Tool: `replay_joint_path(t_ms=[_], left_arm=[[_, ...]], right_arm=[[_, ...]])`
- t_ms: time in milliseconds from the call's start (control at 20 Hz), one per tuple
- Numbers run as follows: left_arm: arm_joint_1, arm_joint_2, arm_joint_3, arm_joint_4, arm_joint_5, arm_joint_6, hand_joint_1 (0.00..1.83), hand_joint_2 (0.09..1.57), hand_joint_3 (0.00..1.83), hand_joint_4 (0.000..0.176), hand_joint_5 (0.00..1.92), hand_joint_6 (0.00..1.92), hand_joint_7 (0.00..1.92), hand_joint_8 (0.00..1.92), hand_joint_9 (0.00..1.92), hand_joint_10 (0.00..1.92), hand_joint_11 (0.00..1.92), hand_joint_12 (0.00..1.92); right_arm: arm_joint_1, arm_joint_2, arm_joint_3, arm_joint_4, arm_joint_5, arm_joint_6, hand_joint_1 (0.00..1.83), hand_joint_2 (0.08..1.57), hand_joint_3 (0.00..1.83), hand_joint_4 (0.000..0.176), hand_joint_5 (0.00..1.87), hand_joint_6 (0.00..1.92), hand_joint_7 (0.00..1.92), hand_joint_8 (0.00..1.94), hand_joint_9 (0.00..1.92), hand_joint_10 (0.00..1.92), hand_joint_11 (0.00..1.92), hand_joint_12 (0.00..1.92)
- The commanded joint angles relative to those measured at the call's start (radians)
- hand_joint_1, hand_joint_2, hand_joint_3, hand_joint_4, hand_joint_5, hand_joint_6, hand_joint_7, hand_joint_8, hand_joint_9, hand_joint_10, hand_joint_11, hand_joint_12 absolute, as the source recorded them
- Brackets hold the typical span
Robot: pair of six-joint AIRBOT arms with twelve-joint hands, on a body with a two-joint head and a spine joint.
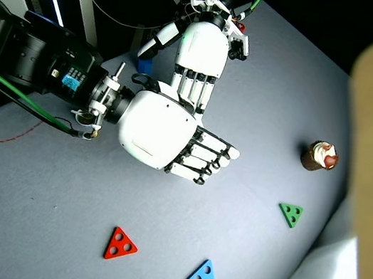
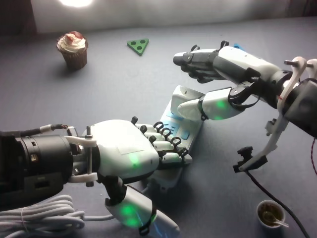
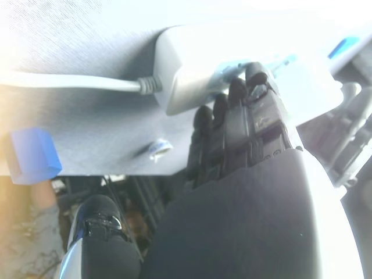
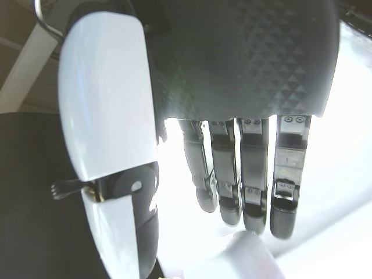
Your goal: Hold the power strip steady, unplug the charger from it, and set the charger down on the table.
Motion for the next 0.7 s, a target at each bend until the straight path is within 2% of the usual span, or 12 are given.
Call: replay_joint_path(t_ms=[0, 400, 650], left_arm=[[0.004, -0.014, -0.005, -0.003, -0.034, -0.006, 0.0, 0.95, 0.0, 0.0, 0.16, 0.0, 0.18, 0.0, 0.16, 0.0, 0.15, 0.03], [0.01, -0.018, -0.001, -0.003, -0.025, -0.005, 0.0, 0.95, 0.0, 0.0, 0.14, 0.0, 0.15, 0.0, 0.14, 0.0, 0.13, 0.02], [0.01, -0.018, -0.001, -0.003, -0.029, -0.006, 0.0, 0.96, 0.0, 0.0, 0.16, 0.0, 0.17, 0.0, 0.15, 0.01, 0.16, 0.02]], right_arm=[[-0.002, 0.008, 0.002, -0.034, 0.085, 0.018, 1.16, 1.02, 0.0, 0.0, 0.32, 0.0, 0.36, 0.0, 0.39, 0.01, 0.21, 0.6], [-0.029, -0.022, 0.024, -0.034, 0.1, 0.035, 1.17, 1.01, 0.0, 0.0, 0.34, 0.0, 0.36, 0.0, 0.37, 0.0, 0.16, 0.63], [-0.045, -0.027, 0.031, -0.034, 0.111, 0.036, 1.18, 1.03, 0.0, 0.0, 0.36, 0.0, 0.39, 0.01, 0.41, 0.01, 0.2, 0.64]])
